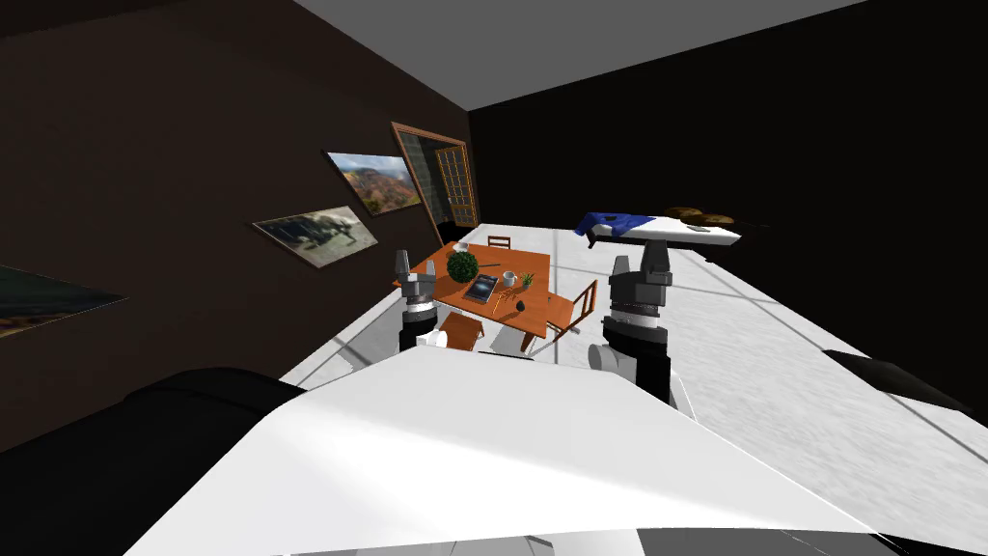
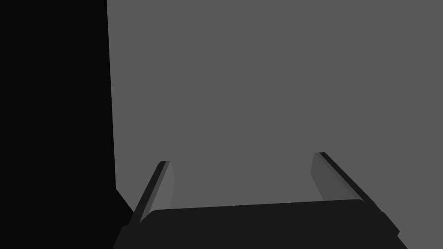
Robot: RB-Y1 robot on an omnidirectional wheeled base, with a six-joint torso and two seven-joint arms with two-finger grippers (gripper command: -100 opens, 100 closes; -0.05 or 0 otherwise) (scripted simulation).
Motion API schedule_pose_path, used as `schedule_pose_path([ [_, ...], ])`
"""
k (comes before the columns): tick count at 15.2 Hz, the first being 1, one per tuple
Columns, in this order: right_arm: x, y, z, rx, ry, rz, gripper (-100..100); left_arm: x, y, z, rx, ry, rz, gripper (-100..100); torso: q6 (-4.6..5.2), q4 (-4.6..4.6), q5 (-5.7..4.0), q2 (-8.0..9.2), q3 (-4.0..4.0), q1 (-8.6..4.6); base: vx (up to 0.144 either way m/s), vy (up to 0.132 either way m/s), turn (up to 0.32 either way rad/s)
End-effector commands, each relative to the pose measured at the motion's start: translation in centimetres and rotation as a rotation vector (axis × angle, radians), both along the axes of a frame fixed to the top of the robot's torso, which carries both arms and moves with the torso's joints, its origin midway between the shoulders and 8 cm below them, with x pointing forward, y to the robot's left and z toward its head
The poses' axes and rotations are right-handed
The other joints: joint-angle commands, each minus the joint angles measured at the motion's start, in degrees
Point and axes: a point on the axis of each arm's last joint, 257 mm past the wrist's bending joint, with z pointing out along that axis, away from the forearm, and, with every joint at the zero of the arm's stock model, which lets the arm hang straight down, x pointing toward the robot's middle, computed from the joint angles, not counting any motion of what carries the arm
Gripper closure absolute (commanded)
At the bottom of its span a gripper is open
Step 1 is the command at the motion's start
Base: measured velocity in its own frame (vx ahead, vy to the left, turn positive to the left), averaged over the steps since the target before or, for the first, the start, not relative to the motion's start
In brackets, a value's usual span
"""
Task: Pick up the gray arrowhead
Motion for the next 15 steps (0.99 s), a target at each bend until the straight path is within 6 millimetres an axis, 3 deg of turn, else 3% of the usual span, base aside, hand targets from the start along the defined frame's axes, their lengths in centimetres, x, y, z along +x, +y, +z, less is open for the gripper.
schedule_pose_path([
  [1, 0.9, -0.5, -1.4, 0.019, 0.045, 0.014, -100, 0.0, 0.0, 0.0, 0.000, 0.000, 0.000, 0, 0.00, 0.00, 0.00, 0.00, 0.00, 0.00, -0.023, -0.007, 0.074],
  [4, 1.9, -1.2, -3.0, 0.053, 0.092, 0.025, -100, 0.0, 0.0, 0.0, 0.000, 0.000, 0.000, 0, -0.02, 0.04, -0.02, 0.21, 0.11, -0.09, -0.063, -0.019, 0.116],
  [8, 4.0, -2.8, -6.7, 0.135, 0.188, 0.043, -100, 0.0, 0.0, 0.0, 0.000, 0.000, 0.000, 0, -0.01, 0.04, -0.02, 0.19, 0.11, -0.08, -0.047, -0.013, 0.067],
  [9, 4.0, -2.8, -6.7, 0.135, 0.188, 0.043, -100, 0.0, 0.0, 0.0, 0.000, 0.000, 0.000, 0, -0.01, 0.03, -0.02, 0.16, 0.09, -0.09, -0.032, -0.015, 0.053],
  [15, 7.0, -5.4, -13.1, 0.293, 0.338, 0.069, -100, 0.0, 0.0, 0.0, 0.000, 0.000, 0.000, 0, -0.01, 0.02, -0.01, 0.13, 0.07, -0.03, -0.035, -0.001, 0.071],
])
